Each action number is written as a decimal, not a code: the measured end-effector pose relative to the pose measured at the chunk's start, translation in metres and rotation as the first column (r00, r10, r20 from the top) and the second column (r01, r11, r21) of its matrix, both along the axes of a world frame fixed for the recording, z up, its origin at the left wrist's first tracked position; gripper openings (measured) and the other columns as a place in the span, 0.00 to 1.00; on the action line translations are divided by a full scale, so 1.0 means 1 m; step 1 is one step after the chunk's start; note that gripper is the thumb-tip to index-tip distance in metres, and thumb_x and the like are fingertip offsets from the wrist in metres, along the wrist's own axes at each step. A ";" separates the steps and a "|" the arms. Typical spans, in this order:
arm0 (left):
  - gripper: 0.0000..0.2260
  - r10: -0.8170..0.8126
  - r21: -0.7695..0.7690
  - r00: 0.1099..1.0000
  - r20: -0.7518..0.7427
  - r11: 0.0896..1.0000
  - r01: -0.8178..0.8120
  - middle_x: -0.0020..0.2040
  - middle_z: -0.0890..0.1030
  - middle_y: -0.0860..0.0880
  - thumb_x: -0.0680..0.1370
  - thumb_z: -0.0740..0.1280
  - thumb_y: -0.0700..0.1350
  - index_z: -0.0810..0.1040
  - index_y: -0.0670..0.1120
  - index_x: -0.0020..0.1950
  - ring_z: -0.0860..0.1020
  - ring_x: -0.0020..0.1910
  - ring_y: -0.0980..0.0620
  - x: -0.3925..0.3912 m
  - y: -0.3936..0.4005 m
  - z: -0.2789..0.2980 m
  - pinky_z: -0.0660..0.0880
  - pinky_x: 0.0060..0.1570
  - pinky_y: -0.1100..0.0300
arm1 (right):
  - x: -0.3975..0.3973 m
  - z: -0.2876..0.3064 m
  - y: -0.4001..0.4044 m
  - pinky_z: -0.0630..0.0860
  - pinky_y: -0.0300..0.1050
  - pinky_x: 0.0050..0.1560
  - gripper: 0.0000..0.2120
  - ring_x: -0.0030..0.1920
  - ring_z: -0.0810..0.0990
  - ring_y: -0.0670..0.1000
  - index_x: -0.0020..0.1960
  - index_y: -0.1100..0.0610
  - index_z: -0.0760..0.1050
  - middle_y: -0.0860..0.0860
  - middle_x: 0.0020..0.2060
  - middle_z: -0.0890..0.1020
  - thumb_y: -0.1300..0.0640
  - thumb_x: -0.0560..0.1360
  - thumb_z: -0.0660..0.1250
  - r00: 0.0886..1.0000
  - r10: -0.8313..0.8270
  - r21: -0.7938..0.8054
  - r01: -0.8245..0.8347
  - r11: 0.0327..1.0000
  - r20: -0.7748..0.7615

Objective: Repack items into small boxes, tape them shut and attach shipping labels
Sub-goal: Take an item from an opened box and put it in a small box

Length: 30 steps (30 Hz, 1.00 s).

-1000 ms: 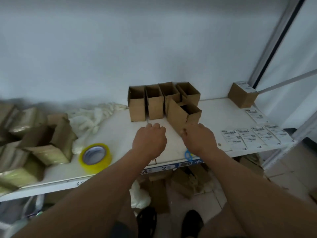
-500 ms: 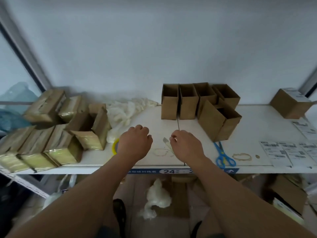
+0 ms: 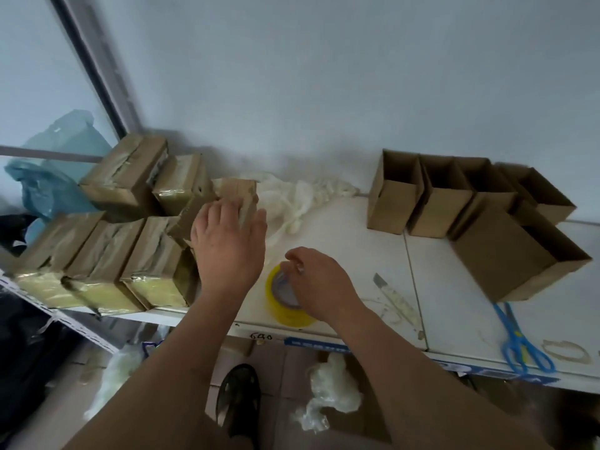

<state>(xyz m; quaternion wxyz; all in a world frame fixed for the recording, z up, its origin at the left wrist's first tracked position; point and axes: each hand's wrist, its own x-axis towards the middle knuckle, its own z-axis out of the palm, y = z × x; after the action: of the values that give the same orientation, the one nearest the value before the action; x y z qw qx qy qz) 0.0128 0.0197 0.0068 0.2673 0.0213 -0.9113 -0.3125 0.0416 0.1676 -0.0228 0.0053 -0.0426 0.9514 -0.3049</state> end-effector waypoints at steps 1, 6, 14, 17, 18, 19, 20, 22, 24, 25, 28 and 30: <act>0.21 0.002 0.028 0.996 0.088 1.000 -0.004 0.64 0.78 0.45 0.80 0.60 0.57 0.75 0.45 0.66 0.71 0.67 0.43 -0.002 -0.003 -0.002 0.61 0.70 0.45 | -0.004 -0.004 -0.009 0.70 0.49 0.64 0.18 0.63 0.74 0.51 0.67 0.51 0.73 0.49 0.64 0.77 0.46 0.82 0.57 1.000 0.031 0.007 -0.031 0.999 0.000; 0.25 0.057 -0.220 0.962 0.265 0.976 0.003 0.62 0.79 0.47 0.80 0.57 0.60 0.70 0.46 0.71 0.73 0.67 0.47 -0.012 -0.011 -0.016 0.49 0.75 0.45 | -0.016 -0.034 -0.031 0.64 0.50 0.66 0.18 0.69 0.70 0.51 0.66 0.48 0.75 0.45 0.64 0.78 0.44 0.81 0.57 0.984 0.172 0.196 -0.159 0.968 -0.052; 0.12 0.077 -0.418 0.958 0.277 0.907 0.048 0.38 0.80 0.53 0.82 0.55 0.49 0.78 0.51 0.55 0.80 0.43 0.51 -0.008 -0.011 -0.022 0.54 0.74 0.50 | -0.023 -0.047 -0.024 0.52 0.48 0.73 0.18 0.76 0.57 0.47 0.68 0.46 0.73 0.42 0.72 0.69 0.44 0.80 0.59 0.968 0.251 0.288 -0.246 0.926 0.018; 0.10 0.077 -0.444 0.969 0.237 0.895 0.037 0.34 0.78 0.54 0.81 0.57 0.47 0.78 0.51 0.50 0.79 0.40 0.51 -0.008 -0.008 -0.021 0.57 0.73 0.49 | -0.023 -0.044 -0.020 0.53 0.49 0.73 0.17 0.77 0.56 0.47 0.68 0.47 0.73 0.42 0.73 0.68 0.46 0.81 0.59 0.969 0.243 0.272 -0.243 0.931 0.036; 0.09 0.077 -0.452 0.973 0.220 0.891 0.032 0.33 0.78 0.54 0.81 0.58 0.47 0.78 0.51 0.48 0.79 0.38 0.51 -0.009 -0.007 -0.022 0.58 0.72 0.49 | -0.023 -0.044 -0.018 0.53 0.49 0.74 0.17 0.77 0.55 0.47 0.68 0.47 0.73 0.42 0.72 0.69 0.47 0.81 0.59 0.971 0.237 0.271 -0.238 0.932 0.040; 0.09 0.077 -0.452 0.975 0.210 0.891 0.027 0.33 0.78 0.54 0.81 0.58 0.46 0.78 0.51 0.47 0.79 0.37 0.51 -0.008 -0.007 -0.022 0.60 0.71 0.49 | -0.023 -0.043 -0.016 0.53 0.50 0.74 0.16 0.77 0.55 0.47 0.68 0.47 0.73 0.42 0.72 0.69 0.47 0.82 0.59 0.972 0.232 0.276 -0.235 0.932 0.045; 0.10 0.070 -0.446 0.974 0.215 0.894 0.034 0.32 0.78 0.55 0.81 0.58 0.47 0.78 0.52 0.46 0.78 0.35 0.52 -0.008 -0.006 -0.023 0.63 0.69 0.50 | -0.024 -0.042 -0.013 0.53 0.50 0.74 0.16 0.77 0.55 0.47 0.68 0.47 0.73 0.43 0.72 0.69 0.48 0.82 0.59 0.973 0.225 0.281 -0.230 0.932 0.051; 0.11 0.045 -0.417 0.962 0.268 0.906 0.074 0.34 0.78 0.55 0.82 0.57 0.50 0.77 0.52 0.45 0.75 0.33 0.53 -0.007 -0.005 -0.023 0.70 0.59 0.53 | -0.025 -0.041 -0.009 0.53 0.50 0.74 0.16 0.77 0.55 0.47 0.68 0.47 0.72 0.43 0.72 0.69 0.49 0.82 0.59 0.977 0.202 0.283 -0.212 0.935 0.065; 0.15 0.011 -0.394 0.956 0.292 0.913 0.110 0.37 0.78 0.54 0.82 0.53 0.54 0.75 0.51 0.45 0.74 0.35 0.52 -0.007 -0.003 -0.022 0.73 0.49 0.53 | -0.027 -0.038 -0.006 0.53 0.50 0.73 0.15 0.77 0.56 0.47 0.68 0.46 0.72 0.43 0.71 0.70 0.50 0.82 0.59 0.983 0.173 0.281 -0.185 0.942 0.067; 0.18 -0.002 -0.379 0.958 0.288 0.918 0.116 0.39 0.78 0.54 0.82 0.50 0.58 0.75 0.51 0.46 0.75 0.37 0.52 -0.007 -0.003 -0.020 0.73 0.49 0.52 | -0.027 -0.036 -0.006 0.54 0.50 0.73 0.16 0.76 0.58 0.47 0.68 0.47 0.72 0.43 0.70 0.71 0.49 0.81 0.59 0.985 0.160 0.273 -0.170 0.947 0.060; 0.27 -0.034 -0.244 0.978 0.204 0.966 0.085 0.46 0.82 0.50 0.80 0.45 0.62 0.79 0.49 0.53 0.78 0.46 0.49 -0.008 -0.009 -0.012 0.74 0.53 0.50 | -0.026 -0.025 -0.018 0.64 0.51 0.69 0.15 0.68 0.70 0.51 0.65 0.49 0.75 0.47 0.64 0.76 0.47 0.80 0.59 0.990 0.138 0.200 -0.144 0.969 0.043; 0.29 -0.035 -0.085 0.991 0.130 0.995 0.046 0.53 0.83 0.49 0.80 0.48 0.63 0.81 0.47 0.59 0.78 0.55 0.47 -0.005 -0.018 -0.006 0.74 0.56 0.49 | -0.025 -0.017 -0.034 0.73 0.53 0.58 0.14 0.55 0.77 0.55 0.57 0.52 0.78 0.51 0.54 0.80 0.48 0.80 0.58 0.986 0.163 0.164 -0.167 0.972 0.036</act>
<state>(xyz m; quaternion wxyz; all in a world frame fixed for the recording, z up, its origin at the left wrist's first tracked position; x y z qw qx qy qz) 0.0082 0.0016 0.0008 0.2023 0.0112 -0.9396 -0.2757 0.0167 0.1333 -0.0396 0.0450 -0.1174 0.9666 -0.2233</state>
